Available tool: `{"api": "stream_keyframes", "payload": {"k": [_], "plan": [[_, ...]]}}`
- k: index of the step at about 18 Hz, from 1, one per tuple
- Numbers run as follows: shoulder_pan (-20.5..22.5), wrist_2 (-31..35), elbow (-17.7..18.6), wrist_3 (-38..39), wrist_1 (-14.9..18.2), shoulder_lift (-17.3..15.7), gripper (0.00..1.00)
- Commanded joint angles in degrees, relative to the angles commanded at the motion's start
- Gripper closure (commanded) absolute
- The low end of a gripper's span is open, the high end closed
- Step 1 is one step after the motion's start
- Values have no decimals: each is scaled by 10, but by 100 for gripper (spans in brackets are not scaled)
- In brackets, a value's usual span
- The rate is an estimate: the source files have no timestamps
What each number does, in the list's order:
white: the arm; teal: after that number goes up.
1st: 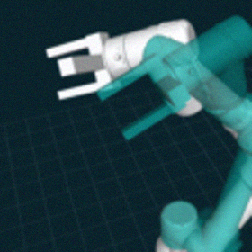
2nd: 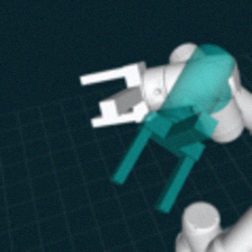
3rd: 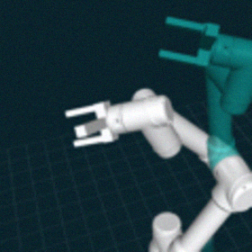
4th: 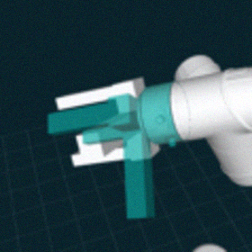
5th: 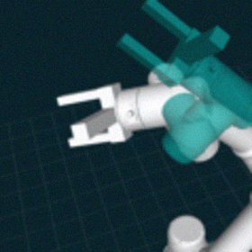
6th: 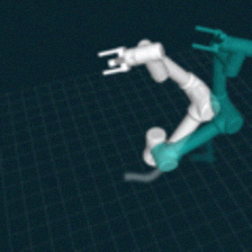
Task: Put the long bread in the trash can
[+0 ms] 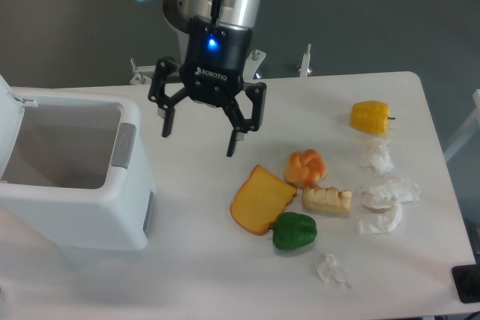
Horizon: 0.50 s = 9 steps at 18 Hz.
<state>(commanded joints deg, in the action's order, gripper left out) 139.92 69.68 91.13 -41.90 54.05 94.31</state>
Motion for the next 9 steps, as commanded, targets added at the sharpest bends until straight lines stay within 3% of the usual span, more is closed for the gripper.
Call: {"api": "stream_keyframes", "payload": {"k": [4,9], "plan": [[-2,62,20,-108,3,-6,0],[6,73,50,-114,4,-34,0]]}}
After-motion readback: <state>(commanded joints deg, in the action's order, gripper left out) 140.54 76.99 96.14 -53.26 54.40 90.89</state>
